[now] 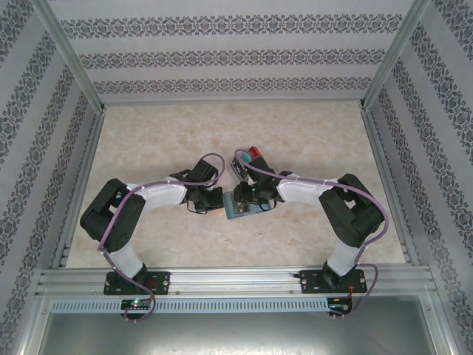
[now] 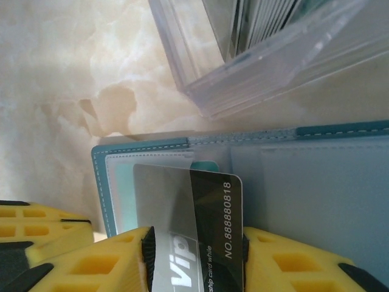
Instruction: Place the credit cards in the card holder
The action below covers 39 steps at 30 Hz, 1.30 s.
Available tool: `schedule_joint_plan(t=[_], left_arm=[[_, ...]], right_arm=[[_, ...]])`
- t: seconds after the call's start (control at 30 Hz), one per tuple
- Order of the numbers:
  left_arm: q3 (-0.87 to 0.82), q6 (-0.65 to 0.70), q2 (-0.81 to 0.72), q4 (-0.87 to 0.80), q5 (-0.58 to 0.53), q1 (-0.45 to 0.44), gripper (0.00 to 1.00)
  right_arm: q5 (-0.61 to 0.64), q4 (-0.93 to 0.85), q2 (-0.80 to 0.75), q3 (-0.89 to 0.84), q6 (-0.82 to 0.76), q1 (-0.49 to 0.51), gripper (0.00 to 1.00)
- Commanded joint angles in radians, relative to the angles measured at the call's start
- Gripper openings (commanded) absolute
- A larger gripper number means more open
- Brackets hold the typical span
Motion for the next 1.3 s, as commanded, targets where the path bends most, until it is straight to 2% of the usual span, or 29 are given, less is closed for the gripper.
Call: schedule_joint_plan(t=[0.0, 0.23, 0.5, 0.67, 0.93, 1.27], left_arm=[[0.007, 0.009, -0.011, 0.017, 0.001, -0.009, 0.05], [0.025, 0.0, 0.02, 0.049, 0.031, -0.009, 0.06], [0.031, -0.023, 0.046, 0.1, 0.042, -0.009, 0.05], [0.018, -0.031, 0.042, 0.112, 0.03, -0.01, 0.06], [0.02, -0.019, 0.04, 0.088, 0.018, -0.009, 0.05], [0.021, -0.02, 0.041, 0.091, 0.02, -0.009, 0.05]], right_arm=[[0.113, -0.128, -0.002, 0.02, -0.03, 0.01, 0.43], [0.082, -0.145, 0.032, 0.07, -0.057, 0.032, 0.44], [-0.099, -0.031, 0.063, 0.074, -0.061, 0.037, 0.45], [-0.086, -0.051, 0.052, 0.082, -0.081, 0.034, 0.45], [0.039, -0.125, -0.005, 0.066, -0.095, 0.006, 0.52], [-0.031, -0.087, 0.055, 0.075, -0.072, 0.012, 0.49]])
